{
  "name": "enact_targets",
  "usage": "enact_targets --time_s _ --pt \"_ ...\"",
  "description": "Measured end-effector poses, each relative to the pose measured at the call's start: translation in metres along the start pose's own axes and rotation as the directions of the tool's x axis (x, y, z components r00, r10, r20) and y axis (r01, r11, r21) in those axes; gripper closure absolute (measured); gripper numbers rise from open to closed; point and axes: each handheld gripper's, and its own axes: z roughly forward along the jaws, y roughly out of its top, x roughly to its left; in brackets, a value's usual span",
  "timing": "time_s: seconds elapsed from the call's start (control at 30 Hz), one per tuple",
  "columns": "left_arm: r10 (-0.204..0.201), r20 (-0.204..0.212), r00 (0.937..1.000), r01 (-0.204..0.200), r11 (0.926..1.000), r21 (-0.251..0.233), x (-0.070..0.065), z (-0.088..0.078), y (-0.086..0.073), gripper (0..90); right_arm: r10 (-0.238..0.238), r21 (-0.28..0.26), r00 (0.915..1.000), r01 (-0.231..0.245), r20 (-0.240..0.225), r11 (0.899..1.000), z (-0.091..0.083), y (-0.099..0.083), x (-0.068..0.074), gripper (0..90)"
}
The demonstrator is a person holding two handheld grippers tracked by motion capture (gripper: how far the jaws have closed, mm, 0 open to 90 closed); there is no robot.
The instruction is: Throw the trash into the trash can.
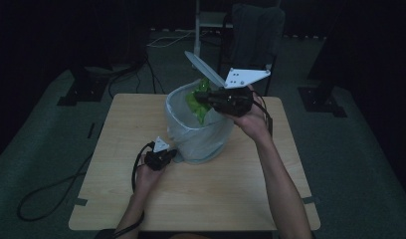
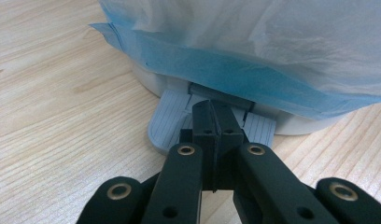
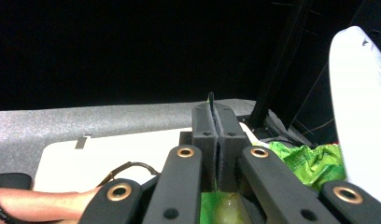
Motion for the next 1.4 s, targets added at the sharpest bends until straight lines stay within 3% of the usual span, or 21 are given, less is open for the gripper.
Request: enact_targets --time_s 0.77,0.8,0.87,0.9,0.93,1.1,1.4 --pt "0.002 -0.001 1.0 -0.002 1.0 0.0 0.0 0.0 0.0 90.0 -0.012 0.023 0.9986 0.01 0.052 1.0 0.01 0.008 -0.003 88.2" --pt "0.001 -0.001 1.0 -0.001 1.0 0.0 0.0 0.0 0.0 90.0 -0.017 0.03 0.9981 0.015 0.059 0.999 0.01 0.008 -0.003 87.0" --pt "-0.001 -0.001 1.0 0.001 1.0 -0.002 0.0 0.0 0.0 90.0 -0.035 0.04 0.9976 0.033 0.06 0.999 0.011 0.008 0.001 72.8" --pt "-0.001 -0.001 1.0 0.001 1.0 -0.002 0.0 0.0 0.0 90.0 -0.035 0.04 0.9976 0.033 0.06 0.999 0.011 0.008 0.001 72.8" --pt "0.001 -0.001 1.0 -0.001 1.0 -0.002 0.0 0.0 0.0 90.0 -0.045 0.036 0.9955 0.042 0.084 0.998 0.012 0.009 0.004 61.4" --pt "0.001 -0.002 1.0 -0.001 1.0 -0.002 -0.001 0.0 0.0 90.0 -0.052 0.033 0.9942 0.049 0.094 0.998 0.01 0.01 0.006 61.8" --pt "0.0 0.001 1.0 0.0 1.0 -0.001 0.0 0.0 0.0 90.0 -0.062 0.029 0.9956 0.061 0.07 0.998 0.005 0.005 0.017 59.4"
